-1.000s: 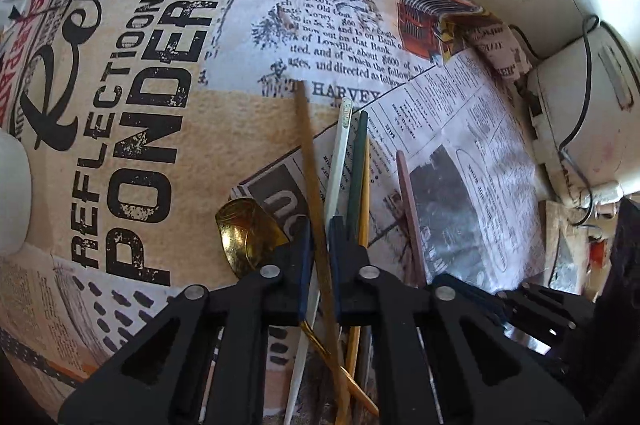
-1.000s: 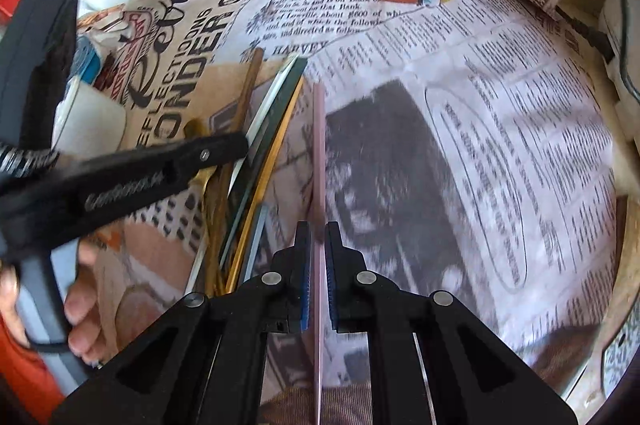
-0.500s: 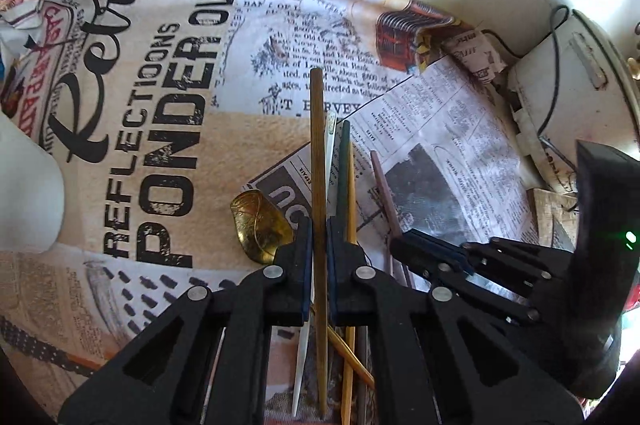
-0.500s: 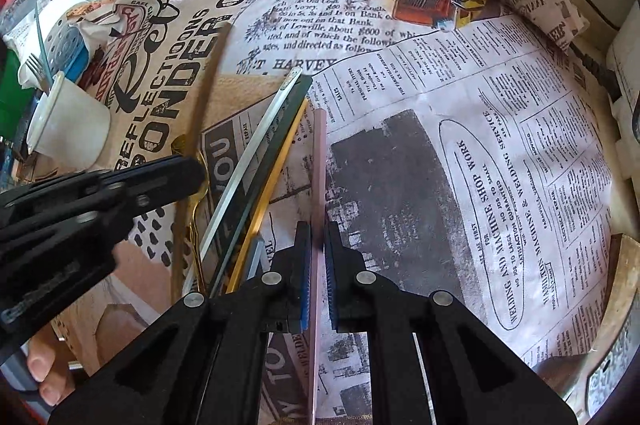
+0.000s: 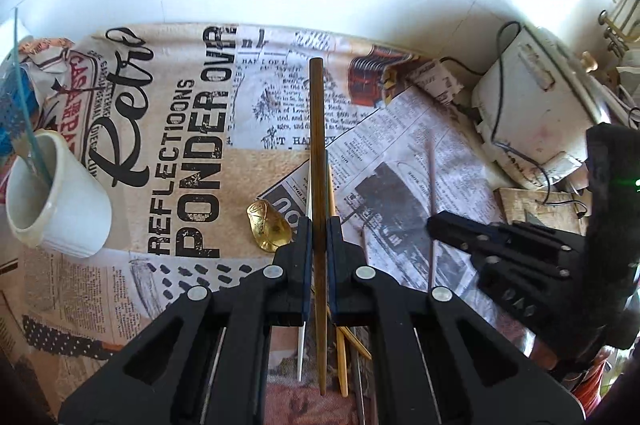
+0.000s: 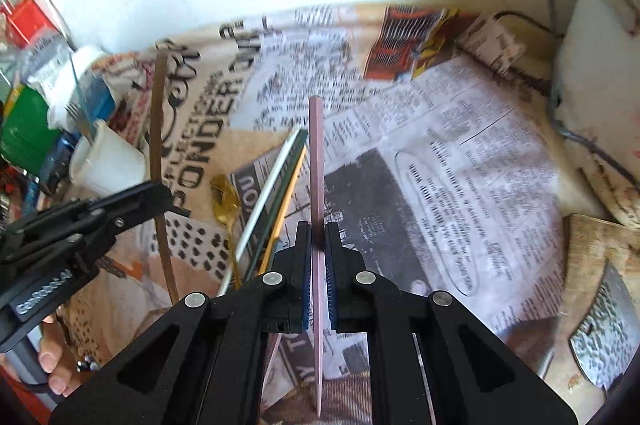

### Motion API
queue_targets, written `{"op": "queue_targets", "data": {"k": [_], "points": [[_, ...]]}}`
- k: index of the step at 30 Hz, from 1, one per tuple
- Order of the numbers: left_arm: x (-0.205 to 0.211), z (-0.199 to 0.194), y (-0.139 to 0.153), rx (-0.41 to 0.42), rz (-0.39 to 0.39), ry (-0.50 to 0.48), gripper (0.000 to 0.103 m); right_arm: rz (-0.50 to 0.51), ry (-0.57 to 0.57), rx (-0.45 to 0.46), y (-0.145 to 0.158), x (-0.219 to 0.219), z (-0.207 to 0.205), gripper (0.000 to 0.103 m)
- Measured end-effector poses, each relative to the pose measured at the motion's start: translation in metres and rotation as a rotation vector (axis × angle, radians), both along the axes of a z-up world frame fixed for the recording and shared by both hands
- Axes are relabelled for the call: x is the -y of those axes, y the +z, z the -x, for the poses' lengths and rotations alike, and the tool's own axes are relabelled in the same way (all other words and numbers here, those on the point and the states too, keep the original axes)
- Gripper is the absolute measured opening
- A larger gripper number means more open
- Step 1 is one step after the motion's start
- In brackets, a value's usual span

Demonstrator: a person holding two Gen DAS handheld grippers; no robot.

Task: Organize utensils
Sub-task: 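Lift the pink stick and brown chopstick upright and carry them toward the white cup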

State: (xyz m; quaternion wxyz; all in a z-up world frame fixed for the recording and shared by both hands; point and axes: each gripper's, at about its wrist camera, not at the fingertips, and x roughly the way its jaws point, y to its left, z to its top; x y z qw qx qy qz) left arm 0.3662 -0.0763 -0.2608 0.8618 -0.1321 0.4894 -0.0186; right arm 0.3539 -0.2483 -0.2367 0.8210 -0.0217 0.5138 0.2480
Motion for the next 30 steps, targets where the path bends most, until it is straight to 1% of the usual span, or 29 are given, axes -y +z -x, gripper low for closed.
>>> {"op": "queue_targets", "data": {"k": [5,14,23,30], "points": [[-0.003,0.014,0.02,0.055,-0.015,0.007,0.005,-0.036,-0.019,0.072,0.031,0.006,0.018,0.006],[-0.019,0.037,0.054,0.148,-0.036,0.039,0.005,-0.064,-0.038,0.157,0.065,-0.002,0.039,0.006],[-0.053,0.058,0.091,0.246,-0.062,0.07,0.005,-0.109,-0.023,0.251,0.106,-0.03,0.056,0.006],[-0.09,0.073,0.117,0.315,-0.074,0.114,0.005,-0.148,0.023,0.304,0.132,-0.066,0.068,0.006]]}}
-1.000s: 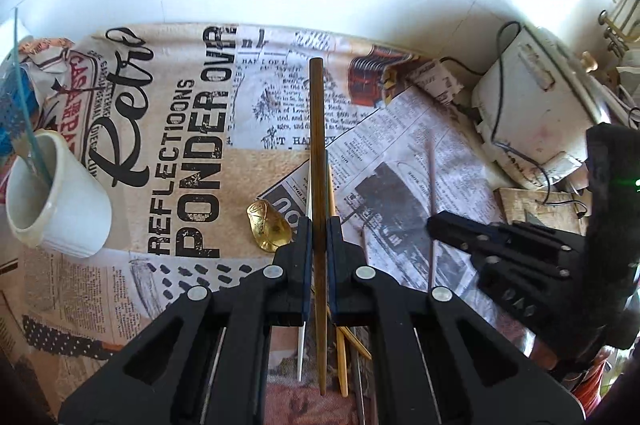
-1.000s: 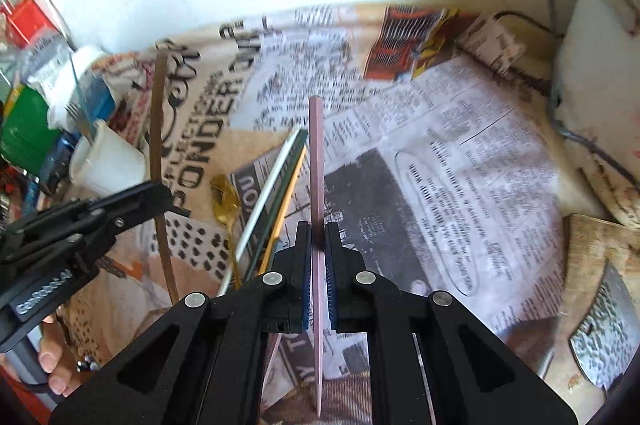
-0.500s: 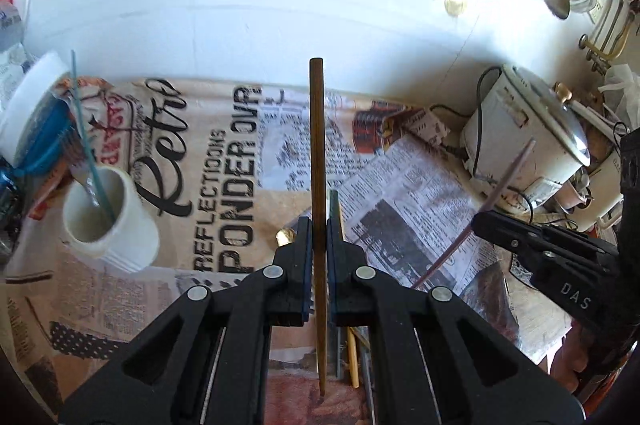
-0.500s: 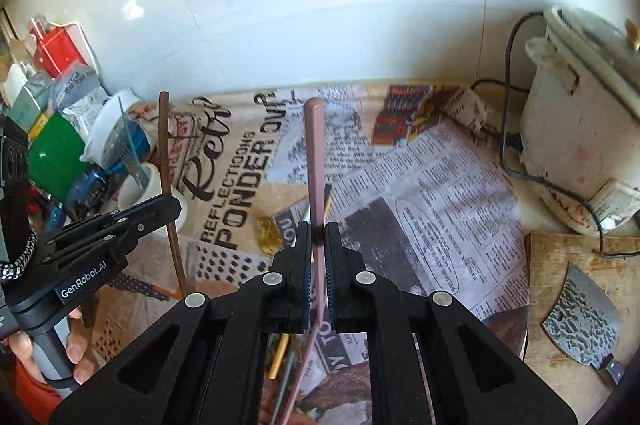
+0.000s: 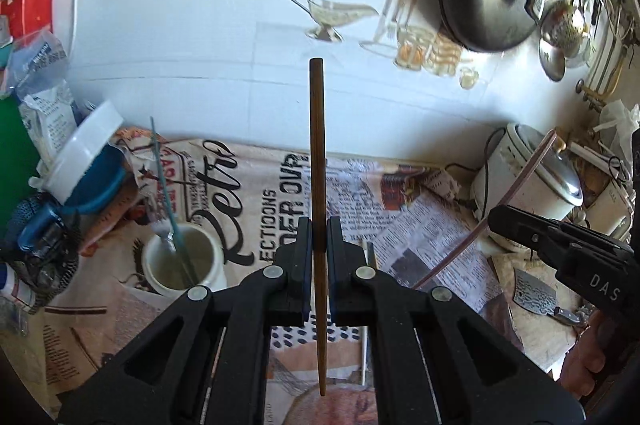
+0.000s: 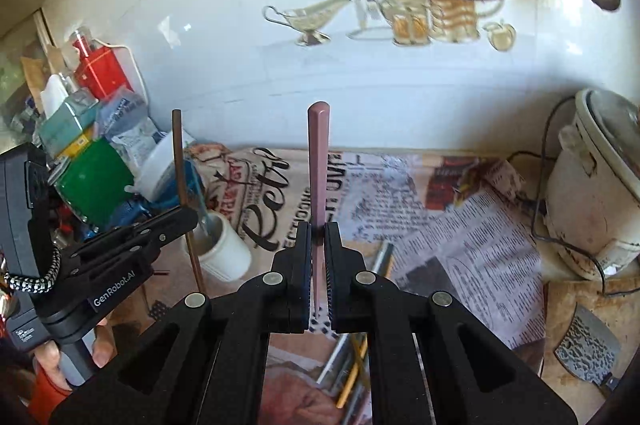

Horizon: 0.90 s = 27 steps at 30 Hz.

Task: Organize utensils
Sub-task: 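Lift the pink stick and brown chopstick upright and carry them toward the white cup, then lower the brown chopstick and pink stick into the white cup and open both tools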

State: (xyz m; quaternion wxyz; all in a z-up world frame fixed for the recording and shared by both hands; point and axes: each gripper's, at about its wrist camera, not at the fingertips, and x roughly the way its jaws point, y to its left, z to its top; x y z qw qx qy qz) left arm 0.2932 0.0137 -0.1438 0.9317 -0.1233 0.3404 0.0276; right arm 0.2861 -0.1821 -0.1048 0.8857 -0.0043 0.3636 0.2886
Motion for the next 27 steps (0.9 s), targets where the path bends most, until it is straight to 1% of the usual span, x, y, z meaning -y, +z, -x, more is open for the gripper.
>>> {"op": "queue_targets", "data": {"k": [6,14,21,27], "points": [[-0.037,0.009,0.015,0.037,-0.012,0.034,0.005,-0.017,0.045,0.032,0.016,-0.036,0.009,0.006],[-0.087,0.009,0.027,0.073,-0.019,0.073,0.005,-0.03,0.094,0.057,0.025,-0.084,0.013,0.006],[-0.121,-0.006,0.023,0.089,-0.026,0.084,0.005,-0.036,0.123,0.045,0.022,-0.124,0.009,0.006],[-0.138,-0.027,0.013,0.111,-0.043,0.091,0.005,-0.03,0.13,0.025,0.012,-0.149,0.0,0.006]]}}
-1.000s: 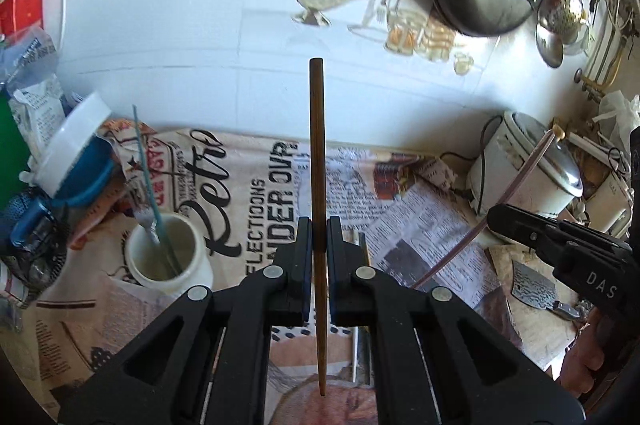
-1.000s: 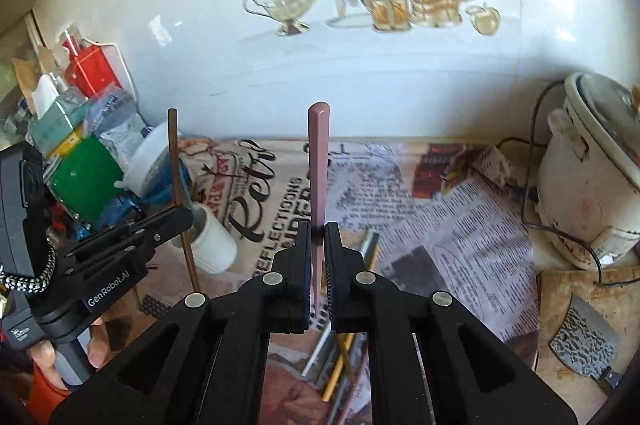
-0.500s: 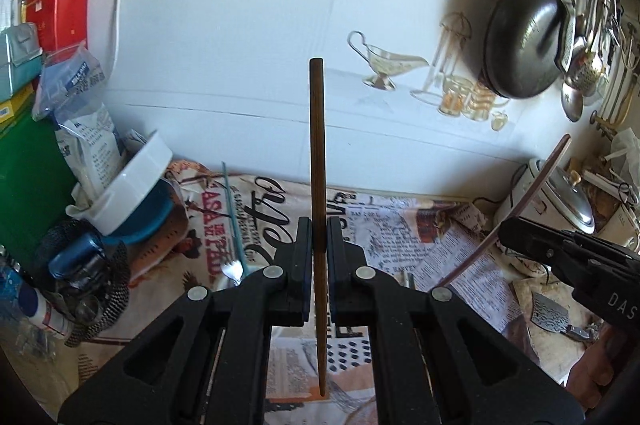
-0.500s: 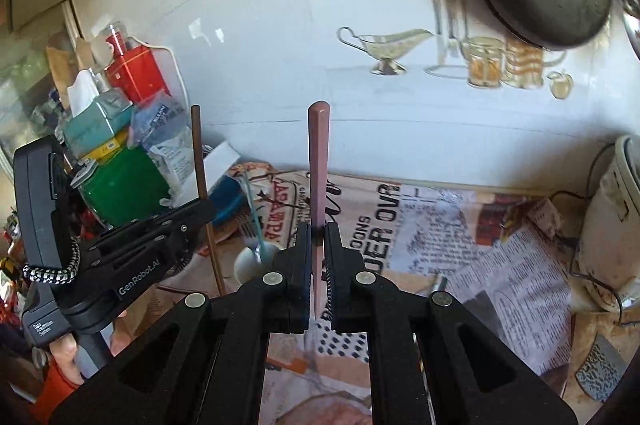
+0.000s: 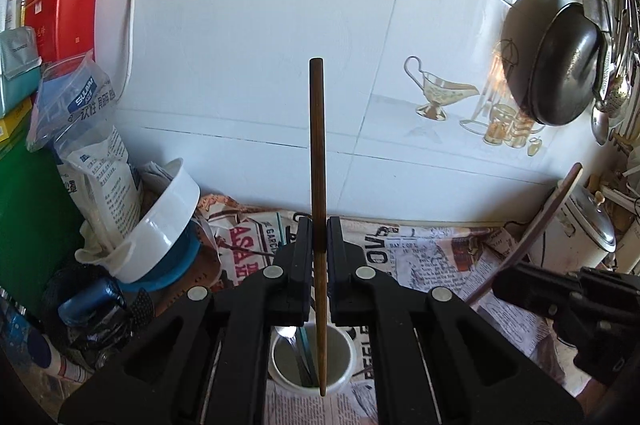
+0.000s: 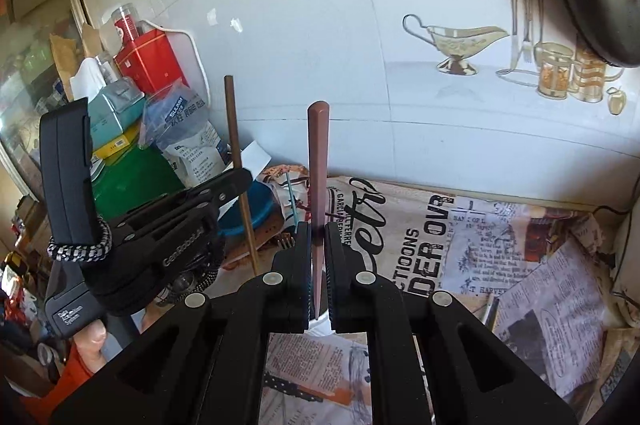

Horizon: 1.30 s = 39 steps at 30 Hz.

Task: Organize utensils
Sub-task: 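Lower the brown chopstick and pink stick into the white cup and open both tools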

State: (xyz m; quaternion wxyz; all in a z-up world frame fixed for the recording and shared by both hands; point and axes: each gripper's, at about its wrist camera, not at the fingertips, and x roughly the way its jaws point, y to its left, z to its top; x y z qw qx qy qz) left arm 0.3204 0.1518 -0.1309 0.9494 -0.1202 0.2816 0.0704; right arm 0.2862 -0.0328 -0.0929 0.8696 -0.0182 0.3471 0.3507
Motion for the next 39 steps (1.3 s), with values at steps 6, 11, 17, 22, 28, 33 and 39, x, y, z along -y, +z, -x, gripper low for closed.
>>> {"op": "queue_targets", "data": {"k": [6,11,17,22,28,33,39], "points": [[-0.008,-0.023,-0.031,-0.028,0.002,0.003,0.005,0.021,-0.007,-0.032,-0.018,-0.017,-0.014,0.006],[-0.015,-0.031,-0.059,-0.067,0.014,0.002,0.005,0.054,-0.011,-0.071,-0.039,-0.028,-0.022,0.006],[-0.015,-0.03,-0.088,-0.133,0.035,-0.023,0.005,0.103,-0.016,-0.118,-0.063,-0.036,-0.026,0.006],[-0.005,-0.019,-0.093,-0.145,-0.017,-0.029,0.005,0.13,-0.01,-0.153,-0.078,-0.04,-0.026,0.006],[-0.012,-0.008,-0.09,-0.162,0.014,-0.036,0.005,0.141,-0.005,-0.2,-0.088,-0.041,-0.025,0.006],[-0.007,-0.004,-0.085,-0.191,0.011,-0.067,0.005,0.152,0.0,-0.202,-0.086,-0.036,-0.021,0.006],[0.004,0.008,-0.071,-0.208,-0.009,-0.065,0.007,0.149,0.001,-0.182,-0.074,-0.018,-0.012,0.012]]}}
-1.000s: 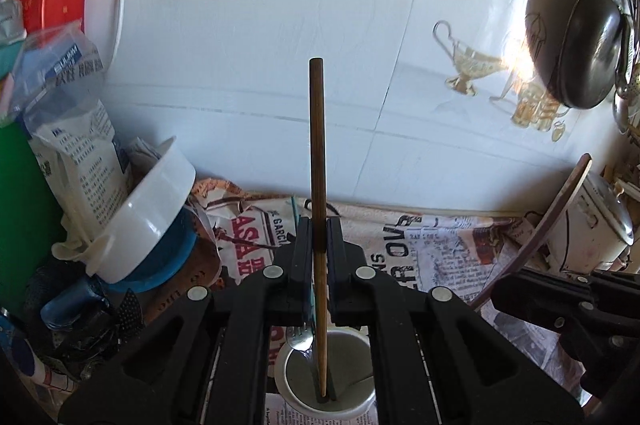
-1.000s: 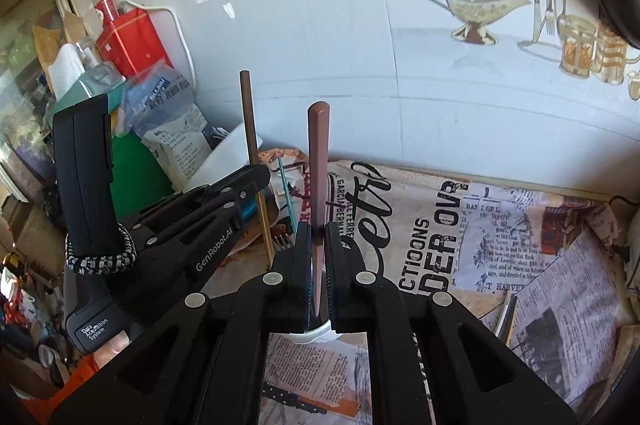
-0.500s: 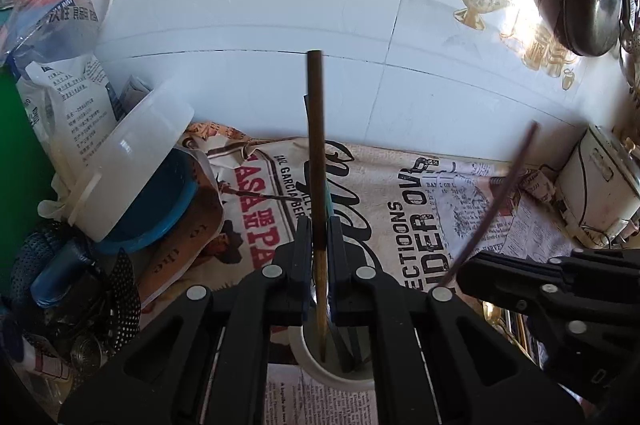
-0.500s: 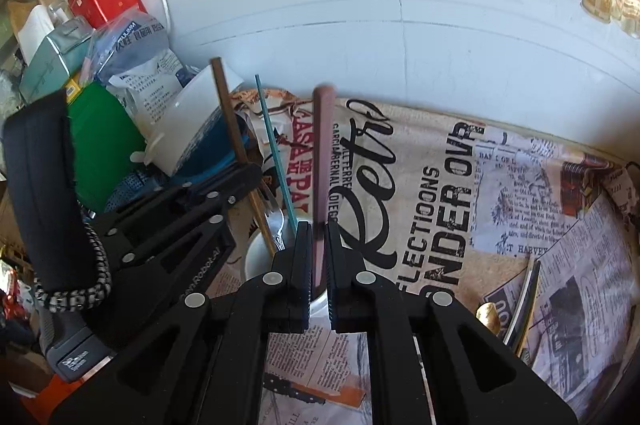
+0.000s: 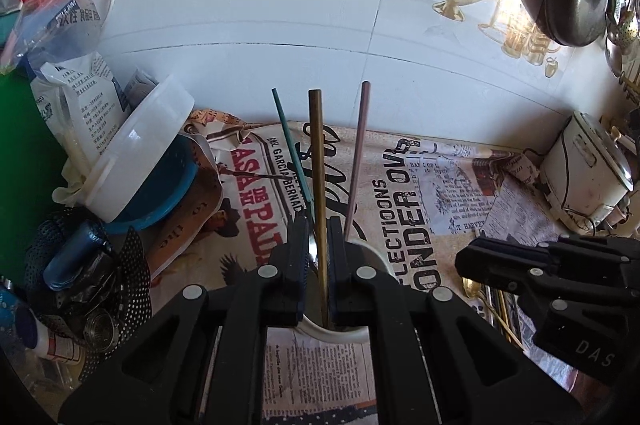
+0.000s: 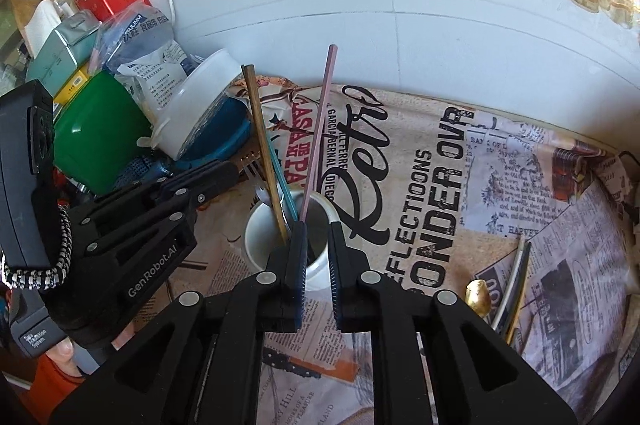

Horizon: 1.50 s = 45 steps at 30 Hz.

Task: Organize utensils
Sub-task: 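Lower the brown chopstick and pink stick into the white cup and open both tools, then move both open tools back to the remaining utensil pile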

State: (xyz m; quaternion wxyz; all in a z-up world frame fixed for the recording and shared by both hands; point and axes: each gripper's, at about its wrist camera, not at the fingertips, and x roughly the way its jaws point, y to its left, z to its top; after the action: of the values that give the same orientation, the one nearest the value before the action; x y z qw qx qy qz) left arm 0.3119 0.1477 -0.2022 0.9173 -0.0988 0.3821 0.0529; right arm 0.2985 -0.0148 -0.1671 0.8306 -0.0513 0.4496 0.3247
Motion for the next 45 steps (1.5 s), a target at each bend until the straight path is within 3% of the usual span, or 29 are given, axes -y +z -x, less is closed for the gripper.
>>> {"op": "queue_targets", "data": {"k": [3,5,14,25,35,45], "points": [[0.009,0.006,0.011,0.0,-0.015,0.001,0.014,-0.006,-0.006,0.02,0.009,0.016,0.004,0.021],[0.016,0.012,0.02,0.009,-0.023,0.0,0.027,-0.007,-0.014,0.035,0.015,0.025,0.006,0.023],[0.059,0.035,0.056,0.069,-0.084,0.012,0.059,0.007,-0.054,0.107,0.034,0.079,0.016,0.036],[0.115,0.04,0.051,0.056,-0.086,-0.006,0.079,0.053,-0.136,0.109,0.024,0.154,0.017,0.043],[0.171,0.019,0.003,-0.053,-0.052,-0.085,0.08,0.161,-0.228,0.019,-0.026,0.216,0.006,0.043],[0.193,-0.018,-0.071,-0.219,0.042,-0.061,0.075,0.19,-0.227,-0.094,-0.072,0.235,-0.002,0.043]]}}
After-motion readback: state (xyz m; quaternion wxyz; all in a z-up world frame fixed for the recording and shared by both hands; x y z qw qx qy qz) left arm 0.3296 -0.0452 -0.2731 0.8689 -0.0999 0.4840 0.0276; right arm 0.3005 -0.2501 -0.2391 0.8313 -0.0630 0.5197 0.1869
